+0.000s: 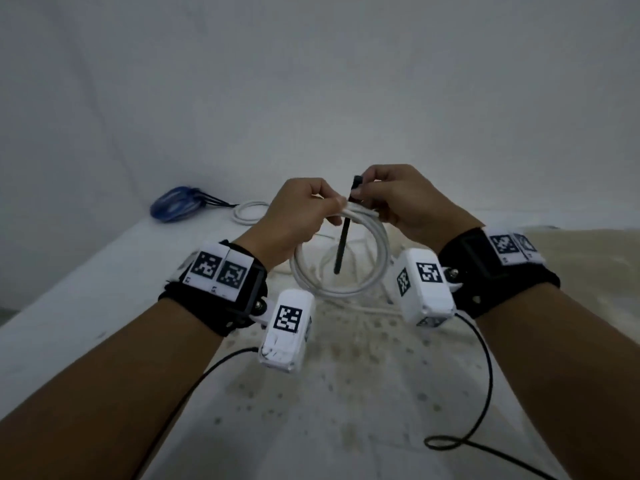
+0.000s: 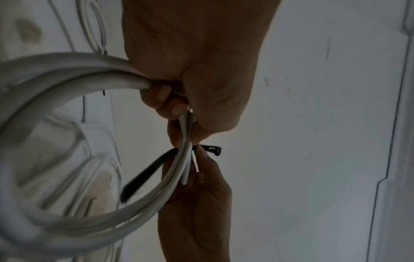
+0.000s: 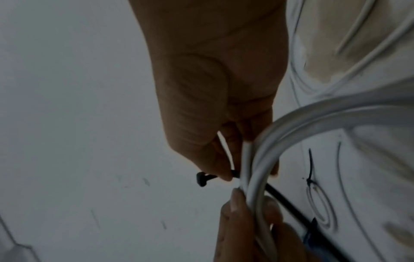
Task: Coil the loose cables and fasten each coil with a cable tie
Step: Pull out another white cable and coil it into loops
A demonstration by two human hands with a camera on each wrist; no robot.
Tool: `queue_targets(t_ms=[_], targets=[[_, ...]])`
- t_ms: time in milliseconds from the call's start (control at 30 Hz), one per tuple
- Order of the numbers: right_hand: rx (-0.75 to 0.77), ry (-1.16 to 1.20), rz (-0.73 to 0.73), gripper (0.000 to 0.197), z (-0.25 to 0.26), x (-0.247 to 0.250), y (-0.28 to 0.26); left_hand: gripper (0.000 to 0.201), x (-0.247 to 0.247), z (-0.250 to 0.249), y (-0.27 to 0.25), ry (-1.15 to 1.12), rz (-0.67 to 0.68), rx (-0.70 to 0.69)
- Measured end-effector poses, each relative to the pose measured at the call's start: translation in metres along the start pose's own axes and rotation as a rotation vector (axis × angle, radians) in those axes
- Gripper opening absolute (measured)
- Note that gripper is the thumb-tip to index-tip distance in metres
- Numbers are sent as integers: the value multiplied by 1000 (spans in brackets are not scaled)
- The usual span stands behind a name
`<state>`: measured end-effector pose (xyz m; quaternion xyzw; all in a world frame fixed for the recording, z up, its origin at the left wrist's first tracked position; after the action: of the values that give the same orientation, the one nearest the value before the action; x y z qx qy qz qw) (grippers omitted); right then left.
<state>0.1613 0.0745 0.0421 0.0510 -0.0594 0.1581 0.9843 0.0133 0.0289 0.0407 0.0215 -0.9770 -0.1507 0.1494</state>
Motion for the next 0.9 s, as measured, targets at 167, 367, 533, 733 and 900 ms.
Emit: queue_targets(t_ms=[167,367,533,733,900], targets=[[-36,76,12,18,-6,-28,34,17,24,12,24,37,-87,-21],[1,50,-76,16,-12,-9,40,12,12,14,45,88,-115,-106],[30,9,-113,7,-9,2,37,11,3,15,48,82,-127,-149],[5,-12,-90,7,-12,-2,32,18,0,12,48,186,-21,-180],[-17,-25,-107,9,-13,-8,34,17,8,16,49,236,-52,-132]])
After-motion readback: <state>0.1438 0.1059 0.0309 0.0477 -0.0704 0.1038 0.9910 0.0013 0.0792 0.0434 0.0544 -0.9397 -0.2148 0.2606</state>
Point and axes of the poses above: each hand's wrist, its own y-axis towards the middle knuckle, its own x-axis out of the back of the hand, z = x × y, the point moved 7 cm from there along y, towards the middle knuckle, and after that the axes turned 6 degrees about -x, right-handed, at the moved point
